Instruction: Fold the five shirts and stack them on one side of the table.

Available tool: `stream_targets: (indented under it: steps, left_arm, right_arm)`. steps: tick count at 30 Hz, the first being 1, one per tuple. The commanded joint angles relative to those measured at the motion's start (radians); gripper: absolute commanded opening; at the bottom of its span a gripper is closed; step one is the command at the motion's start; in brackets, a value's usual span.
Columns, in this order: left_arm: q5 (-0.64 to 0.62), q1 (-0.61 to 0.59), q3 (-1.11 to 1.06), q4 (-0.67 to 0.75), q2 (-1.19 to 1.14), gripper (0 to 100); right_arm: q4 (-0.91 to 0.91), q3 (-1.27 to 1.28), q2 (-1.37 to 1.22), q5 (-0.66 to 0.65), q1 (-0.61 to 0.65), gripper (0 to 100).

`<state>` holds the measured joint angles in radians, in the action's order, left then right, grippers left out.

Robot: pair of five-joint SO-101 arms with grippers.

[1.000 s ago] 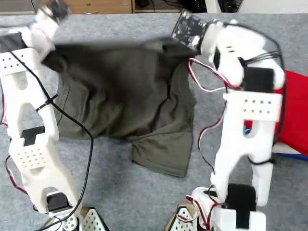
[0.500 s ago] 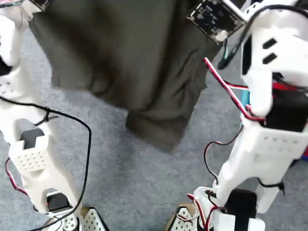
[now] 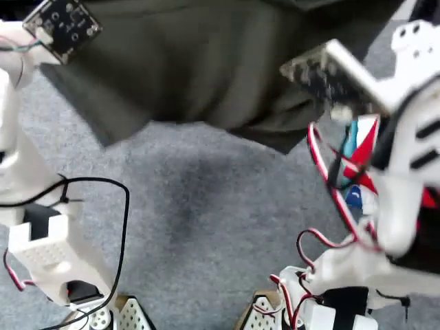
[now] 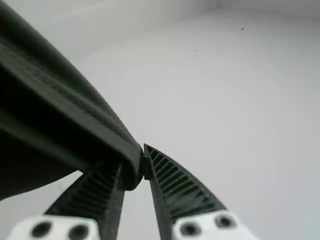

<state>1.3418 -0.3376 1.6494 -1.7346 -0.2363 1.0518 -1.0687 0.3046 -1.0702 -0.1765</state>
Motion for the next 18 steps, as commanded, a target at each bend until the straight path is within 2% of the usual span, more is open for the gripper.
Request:
stream_targets:
  steps: [1,4,8,11,13,18]
  left_arm:
    - [-0.011,-0.048,0.018,-0.017,0.076,2]
    - [-0.057,-0.098,0.018,-0.017,0.108,2]
    - [-0.068,-0.107,0.015,-0.023,0.084,2]
    - [-0.094,-0.110,-0.018,-0.025,0.022,2]
    - [-0.095,-0.110,-0.066,-0.025,-0.021,2]
    - [-0.083,-0.107,-0.307,-0.025,-0.131,2]
  right_arm:
    - [0.095,-0.153,0.033,-0.025,-0.038,0.2]
    - [0.181,-0.232,0.033,-0.029,-0.038,0.2]
    - [0.284,-0.231,0.019,-0.029,-0.031,0.2]
    - [0.353,-0.137,-0.018,-0.029,-0.021,0.2]
    - [0.385,-0.062,-0.047,-0.029,0.031,0.3]
    - [0.433,0.205,-0.130,-0.025,0.140,0.3]
